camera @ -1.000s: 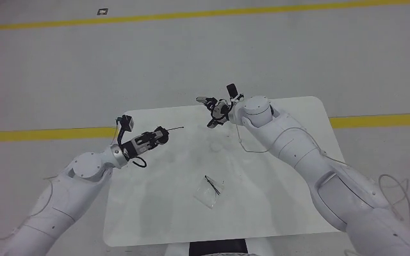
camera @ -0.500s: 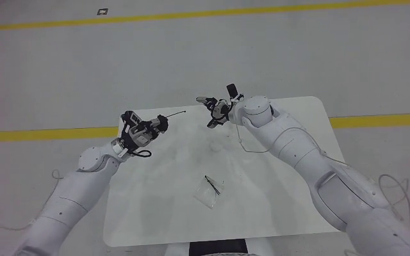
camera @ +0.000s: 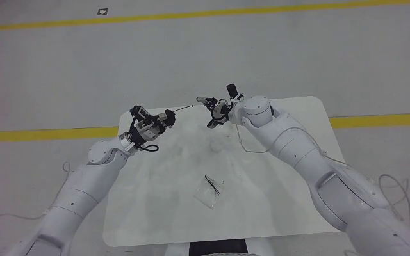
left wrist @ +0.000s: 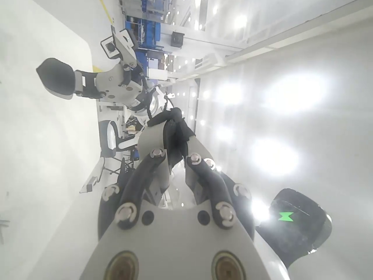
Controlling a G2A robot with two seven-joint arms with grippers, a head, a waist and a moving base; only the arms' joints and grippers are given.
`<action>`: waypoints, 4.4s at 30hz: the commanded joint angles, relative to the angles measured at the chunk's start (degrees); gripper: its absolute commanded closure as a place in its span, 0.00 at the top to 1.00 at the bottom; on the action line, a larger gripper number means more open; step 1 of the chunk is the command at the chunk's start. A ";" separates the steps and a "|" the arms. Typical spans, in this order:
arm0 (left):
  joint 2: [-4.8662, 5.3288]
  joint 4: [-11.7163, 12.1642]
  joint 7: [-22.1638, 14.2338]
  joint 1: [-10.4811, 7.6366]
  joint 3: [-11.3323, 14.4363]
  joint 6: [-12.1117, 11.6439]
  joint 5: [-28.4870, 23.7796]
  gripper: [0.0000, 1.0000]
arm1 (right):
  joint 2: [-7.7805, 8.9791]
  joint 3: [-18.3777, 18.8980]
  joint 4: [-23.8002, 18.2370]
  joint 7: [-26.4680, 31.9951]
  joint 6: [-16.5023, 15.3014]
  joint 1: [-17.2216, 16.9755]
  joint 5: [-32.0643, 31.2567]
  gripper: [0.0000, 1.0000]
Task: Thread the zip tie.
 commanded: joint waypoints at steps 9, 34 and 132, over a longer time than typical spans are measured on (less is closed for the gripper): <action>0.08 2.84 -5.61 1.18 -5.26 0.00 1.02 0.00 | 0.00 0.00 0.00 0.00 0.00 0.00 0.00 1.00; -0.24 5.42 -10.07 2.28 -9.25 0.00 1.47 0.00 | -0.23 2.92 -6.12 10.50 -14.27 -3.29 -1.77 1.00; -1.06 8.78 -20.45 2.39 -10.40 7.26 4.51 0.00 | -1.25 7.98 -6.90 24.31 -27.25 -9.17 3.30 1.00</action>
